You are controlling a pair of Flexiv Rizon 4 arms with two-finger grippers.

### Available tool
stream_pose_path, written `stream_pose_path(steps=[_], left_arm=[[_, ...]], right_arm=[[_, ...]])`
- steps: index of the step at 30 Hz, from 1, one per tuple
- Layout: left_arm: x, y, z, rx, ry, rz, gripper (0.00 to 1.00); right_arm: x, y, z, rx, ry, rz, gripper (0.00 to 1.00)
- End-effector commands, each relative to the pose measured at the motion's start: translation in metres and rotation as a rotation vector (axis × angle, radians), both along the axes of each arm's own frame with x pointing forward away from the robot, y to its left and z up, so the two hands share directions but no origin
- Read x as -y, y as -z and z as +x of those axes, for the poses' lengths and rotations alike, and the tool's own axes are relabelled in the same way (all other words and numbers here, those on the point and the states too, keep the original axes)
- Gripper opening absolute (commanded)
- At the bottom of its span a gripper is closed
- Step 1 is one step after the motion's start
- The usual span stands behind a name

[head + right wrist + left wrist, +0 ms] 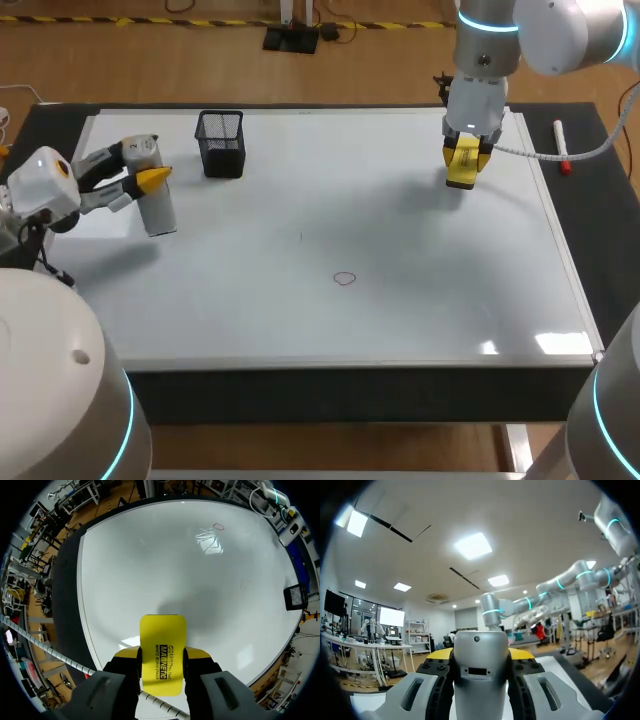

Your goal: Pick up the inspection probe, press it on each red-marked spot on the whiteboard one by one, put down the probe, pick up the eraser, and wipe off all the red marks.

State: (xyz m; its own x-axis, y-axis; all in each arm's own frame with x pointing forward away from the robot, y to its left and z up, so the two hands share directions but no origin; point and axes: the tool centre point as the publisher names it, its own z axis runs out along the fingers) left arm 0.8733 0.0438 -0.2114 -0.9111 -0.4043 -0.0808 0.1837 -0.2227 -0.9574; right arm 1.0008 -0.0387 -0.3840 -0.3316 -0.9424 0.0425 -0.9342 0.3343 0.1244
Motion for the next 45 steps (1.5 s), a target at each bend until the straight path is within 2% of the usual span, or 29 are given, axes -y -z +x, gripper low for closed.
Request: stream_pose_path(steps=[1, 4, 10, 13, 19, 21, 26, 34, 36, 42, 45], left_arm=[[0.0, -0.001, 0.0, -0.001, 0.001, 0.001, 0.0], [0.0, -0.001, 0.0, -0.001, 0.001, 0.001, 0.0], [0.0, -0.001, 0.0, -0.001, 0.001, 0.001, 0.0], [0.0, -0.001, 0.0, -0.001, 0.001, 0.001, 0.0], [0.0, -0.001, 0.0, -0.001, 0.001, 0.001, 0.0], [0.0, -0.001, 0.0, -0.001, 0.001, 0.001, 0.0], [0.0, -0.001, 0.0, -0.001, 0.001, 0.001, 0.0], [0.0, -0.001, 0.0, -0.001, 0.001, 0.001, 0.0], [0.0, -0.001, 0.0, -0.001, 0.001, 0.001, 0.0], [0.0, -0.001, 0.0, -0.001, 0.001, 0.001, 0.0], [0.0, -0.001, 0.0, -0.001, 0.001, 0.001, 0.0]], right_arm=[[0.001, -0.001, 0.001, -0.001, -0.002, -0.003, 0.0], [0.001, -0.001, 0.001, -0.001, -0.002, -0.003, 0.0], [-0.034, -0.011, -0.022, 0.029, -0.072, -0.023, 0.0], [-0.054, -0.012, -0.037, 0.04, -0.103, -0.02, 0.0], [-0.112, -0.013, -0.078, 0.063, -0.157, -0.01, 0.0], [-0.129, -0.012, -0.09, 0.057, -0.158, 0.022, 0.0], [-0.164, -0.007, -0.114, 0.049, -0.174, 0.007, 0.0], [-0.203, -0.003, -0.141, 0.035, -0.201, -0.001, 0.0], [-0.212, 0.0, -0.148, 0.05, -0.209, -0.04, 0.0], [-0.241, 0.003, -0.174, 0.044, -0.235, -0.06, 0.0], [-0.25, 0.004, -0.184, 0.041, -0.248, -0.041, 0.0]])
